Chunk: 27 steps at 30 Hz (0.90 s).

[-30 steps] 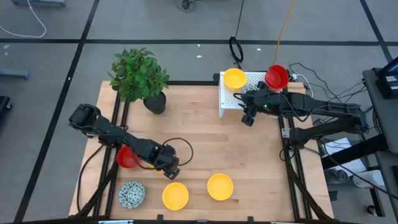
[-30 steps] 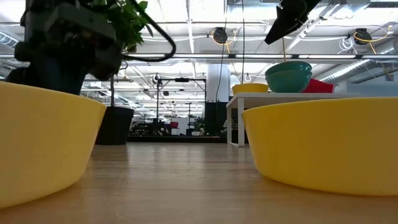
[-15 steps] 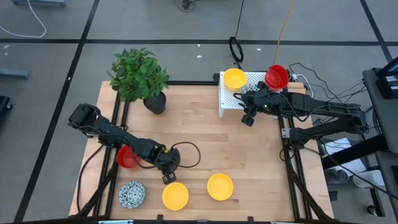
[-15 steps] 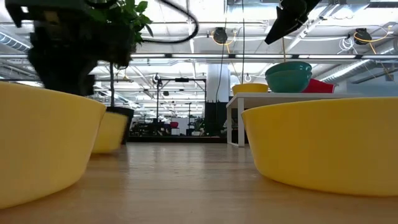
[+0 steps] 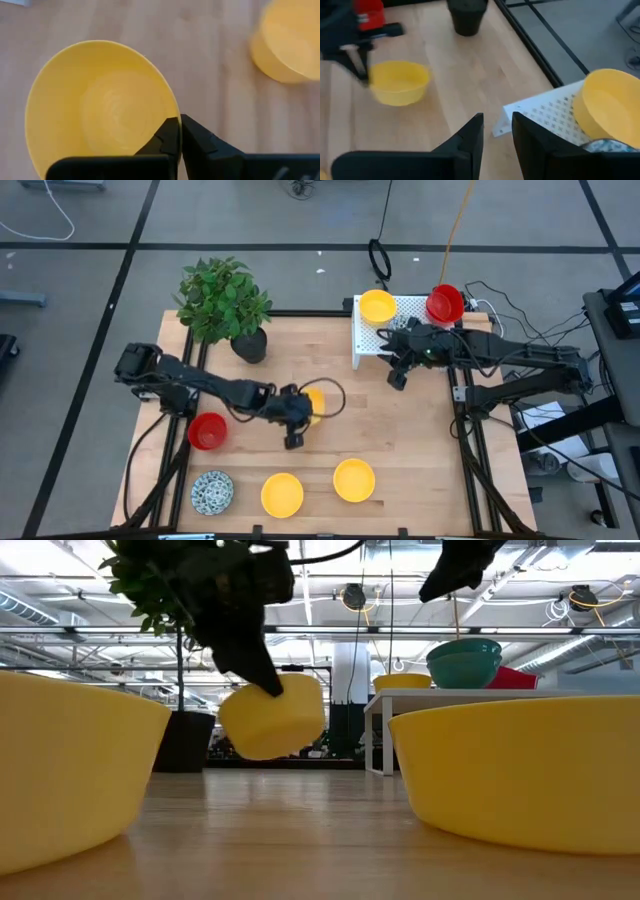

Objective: Pick & Place Mini bowls
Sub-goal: Stack the yellow bowl on top of the yellow bowl on the shelf

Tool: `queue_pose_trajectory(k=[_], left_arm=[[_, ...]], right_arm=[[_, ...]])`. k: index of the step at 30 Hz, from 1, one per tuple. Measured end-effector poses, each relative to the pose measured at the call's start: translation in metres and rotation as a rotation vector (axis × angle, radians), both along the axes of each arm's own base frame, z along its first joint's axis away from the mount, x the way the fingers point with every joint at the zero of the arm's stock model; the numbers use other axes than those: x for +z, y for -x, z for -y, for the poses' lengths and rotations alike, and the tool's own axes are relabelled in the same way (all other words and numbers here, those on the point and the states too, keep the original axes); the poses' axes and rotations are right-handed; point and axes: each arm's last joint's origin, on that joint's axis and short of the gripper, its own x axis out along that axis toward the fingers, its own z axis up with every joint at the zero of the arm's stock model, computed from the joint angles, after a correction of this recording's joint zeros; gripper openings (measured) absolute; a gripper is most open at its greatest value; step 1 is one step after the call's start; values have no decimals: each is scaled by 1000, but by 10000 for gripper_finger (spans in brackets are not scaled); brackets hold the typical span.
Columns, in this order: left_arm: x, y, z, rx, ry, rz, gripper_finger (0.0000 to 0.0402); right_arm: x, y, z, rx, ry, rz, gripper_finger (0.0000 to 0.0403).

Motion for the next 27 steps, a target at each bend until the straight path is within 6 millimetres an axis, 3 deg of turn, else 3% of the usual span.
queue_pose_trajectory(k=[12, 27], left_arm=[[-3, -8, -32, 57, -43, 8, 6], [-30, -59, -27, -38, -53, -66, 20]], right_arm=[[-4, -14, -21, 110, 0, 150, 89], [-12, -16, -23, 117, -7, 160, 89]])
